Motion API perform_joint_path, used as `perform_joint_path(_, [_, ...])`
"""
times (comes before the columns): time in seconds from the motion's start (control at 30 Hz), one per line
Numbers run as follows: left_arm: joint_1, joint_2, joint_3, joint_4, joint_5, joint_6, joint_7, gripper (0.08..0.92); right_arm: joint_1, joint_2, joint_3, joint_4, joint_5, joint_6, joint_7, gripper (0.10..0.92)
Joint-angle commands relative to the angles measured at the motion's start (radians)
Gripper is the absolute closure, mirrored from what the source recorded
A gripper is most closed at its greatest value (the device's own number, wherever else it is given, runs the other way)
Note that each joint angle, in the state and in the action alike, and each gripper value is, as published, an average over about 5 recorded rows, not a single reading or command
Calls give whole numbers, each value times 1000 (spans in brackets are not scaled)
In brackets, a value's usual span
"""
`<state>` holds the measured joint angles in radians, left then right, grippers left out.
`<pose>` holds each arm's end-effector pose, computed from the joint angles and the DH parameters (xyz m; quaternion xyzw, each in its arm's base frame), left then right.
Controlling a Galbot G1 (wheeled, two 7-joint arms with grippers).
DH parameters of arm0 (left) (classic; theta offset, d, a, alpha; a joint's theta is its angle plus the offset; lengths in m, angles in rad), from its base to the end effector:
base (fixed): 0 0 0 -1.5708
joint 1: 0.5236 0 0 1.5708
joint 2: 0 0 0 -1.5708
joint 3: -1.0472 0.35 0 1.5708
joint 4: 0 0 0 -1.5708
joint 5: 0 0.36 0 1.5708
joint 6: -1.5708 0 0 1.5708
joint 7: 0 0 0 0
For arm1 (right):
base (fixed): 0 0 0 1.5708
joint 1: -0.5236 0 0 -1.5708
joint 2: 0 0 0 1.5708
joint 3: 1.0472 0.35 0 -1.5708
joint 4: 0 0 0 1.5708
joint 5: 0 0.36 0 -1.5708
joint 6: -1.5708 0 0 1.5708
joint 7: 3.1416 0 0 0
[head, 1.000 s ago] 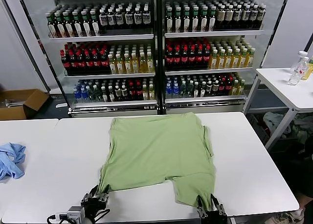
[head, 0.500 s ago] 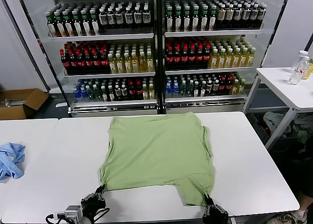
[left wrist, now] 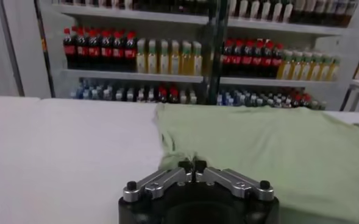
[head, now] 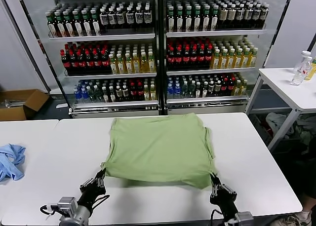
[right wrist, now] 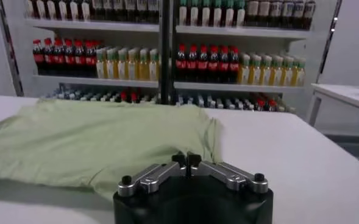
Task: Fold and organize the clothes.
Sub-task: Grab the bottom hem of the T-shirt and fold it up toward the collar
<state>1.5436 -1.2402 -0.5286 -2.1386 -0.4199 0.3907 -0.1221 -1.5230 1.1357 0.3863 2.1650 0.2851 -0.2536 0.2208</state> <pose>0.1967 0.0522 -0.2742 -0.0382 -0.9826 0.0366 0.1780 0.1931 -0.0255 -0.2703 0.0601 -0.9920 0.0444 0.1018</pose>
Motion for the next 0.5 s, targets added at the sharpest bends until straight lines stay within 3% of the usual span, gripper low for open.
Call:
perform_joint_path(0.03, [-221, 4, 39, 168, -15, -8, 2, 915, 275, -72, -39, -142, 73, -7, 6, 909])
perform_joint_path(0.27, [-371, -24, 63, 319, -13, 0, -9, 915, 458, -105, -115, -304, 99, -32, 4, 909])
perform_joint_path(0.5, [-439, -57, 94, 420, 35, 9, -10, 915, 590, -71, -193, -412, 59, -110, -15, 906])
